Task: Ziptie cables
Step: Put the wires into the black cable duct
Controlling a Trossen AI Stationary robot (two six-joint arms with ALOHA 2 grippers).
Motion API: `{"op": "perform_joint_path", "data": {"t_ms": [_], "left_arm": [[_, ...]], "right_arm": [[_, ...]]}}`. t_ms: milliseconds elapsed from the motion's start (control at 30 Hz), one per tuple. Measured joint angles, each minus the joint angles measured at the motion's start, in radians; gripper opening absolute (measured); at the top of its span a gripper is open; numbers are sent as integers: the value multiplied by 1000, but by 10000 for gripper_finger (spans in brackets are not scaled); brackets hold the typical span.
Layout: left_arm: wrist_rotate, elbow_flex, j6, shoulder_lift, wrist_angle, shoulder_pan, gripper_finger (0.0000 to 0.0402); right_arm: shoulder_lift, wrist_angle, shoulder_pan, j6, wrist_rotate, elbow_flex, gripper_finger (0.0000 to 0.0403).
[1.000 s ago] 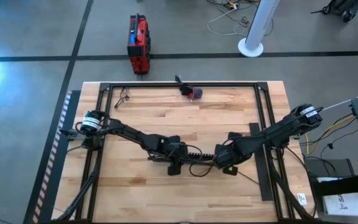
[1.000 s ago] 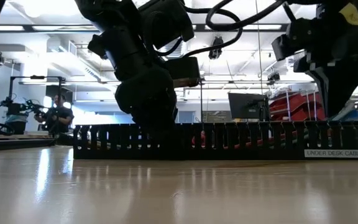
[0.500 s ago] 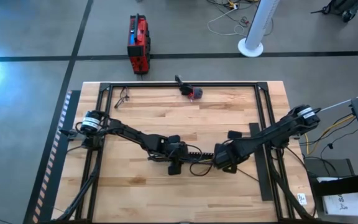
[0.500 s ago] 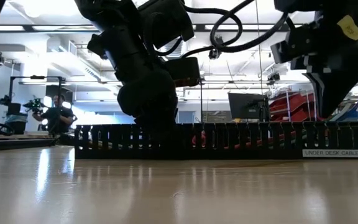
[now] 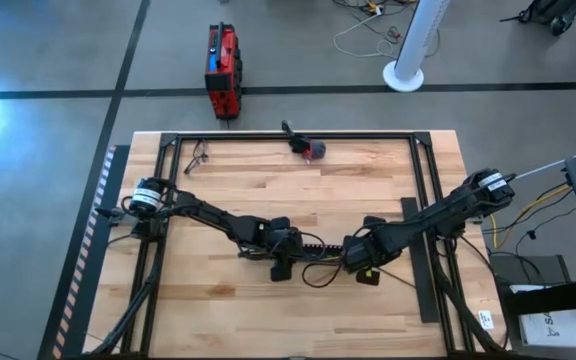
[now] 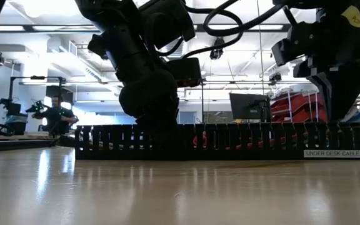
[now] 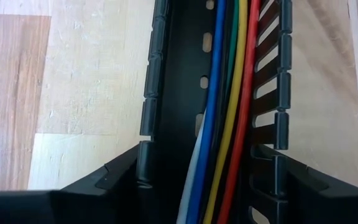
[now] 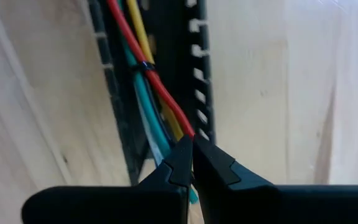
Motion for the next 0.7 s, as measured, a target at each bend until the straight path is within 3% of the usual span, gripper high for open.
{"op": "perform_joint_path", "data": {"t_ms": [700], "left_arm": [[0,0,-3,0,0,0,241]], "right_arm": [[0,205,0,36,-30,-148,0]]}}
